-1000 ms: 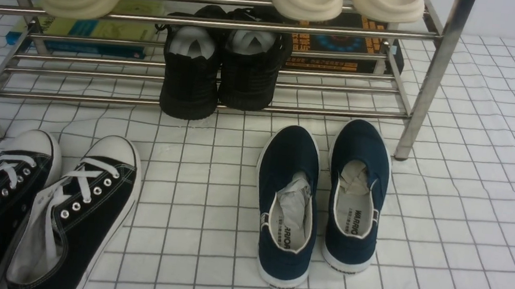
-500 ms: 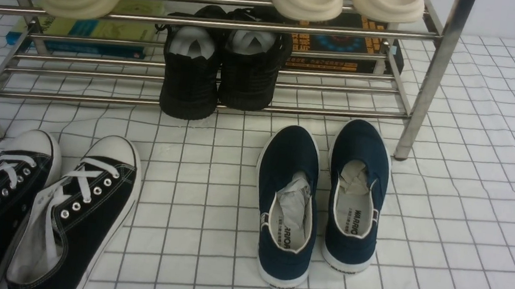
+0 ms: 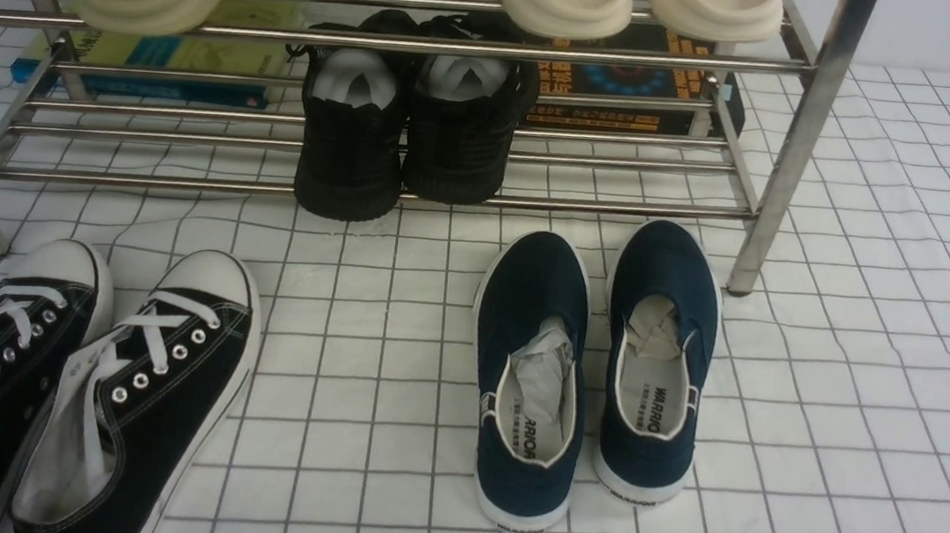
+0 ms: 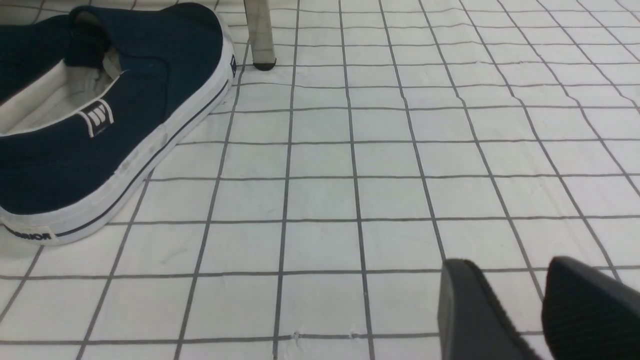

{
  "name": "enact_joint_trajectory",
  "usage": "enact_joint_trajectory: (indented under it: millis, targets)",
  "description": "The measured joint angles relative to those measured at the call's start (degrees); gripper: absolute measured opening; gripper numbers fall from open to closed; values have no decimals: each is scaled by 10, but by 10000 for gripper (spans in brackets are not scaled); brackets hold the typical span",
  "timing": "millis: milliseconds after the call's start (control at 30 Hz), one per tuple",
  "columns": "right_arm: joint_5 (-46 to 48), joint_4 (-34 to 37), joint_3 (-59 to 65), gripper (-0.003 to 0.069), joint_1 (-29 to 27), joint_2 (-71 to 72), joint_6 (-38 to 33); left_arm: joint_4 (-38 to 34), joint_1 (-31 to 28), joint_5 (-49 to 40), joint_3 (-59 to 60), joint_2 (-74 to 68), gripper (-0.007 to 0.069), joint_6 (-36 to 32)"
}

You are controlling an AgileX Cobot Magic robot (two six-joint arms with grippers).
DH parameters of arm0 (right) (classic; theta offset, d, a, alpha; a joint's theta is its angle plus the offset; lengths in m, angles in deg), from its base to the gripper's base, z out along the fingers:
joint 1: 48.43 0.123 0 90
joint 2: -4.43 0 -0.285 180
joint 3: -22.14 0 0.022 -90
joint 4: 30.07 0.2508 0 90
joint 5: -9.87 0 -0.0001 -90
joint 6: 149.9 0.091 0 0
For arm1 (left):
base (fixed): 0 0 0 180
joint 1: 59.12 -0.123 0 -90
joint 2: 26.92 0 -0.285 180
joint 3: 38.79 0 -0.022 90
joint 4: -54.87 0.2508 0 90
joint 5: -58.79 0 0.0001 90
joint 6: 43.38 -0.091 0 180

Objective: Take the shoes off the shelf with your hand from the white checkered tablecloth.

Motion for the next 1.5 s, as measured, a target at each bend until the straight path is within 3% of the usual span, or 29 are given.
enact_joint_trajectory:
  millis: [1500]
  targets:
    - [0, 0, 0, 241, 0, 0, 1, 1, 0, 0, 0, 0, 94, 0]
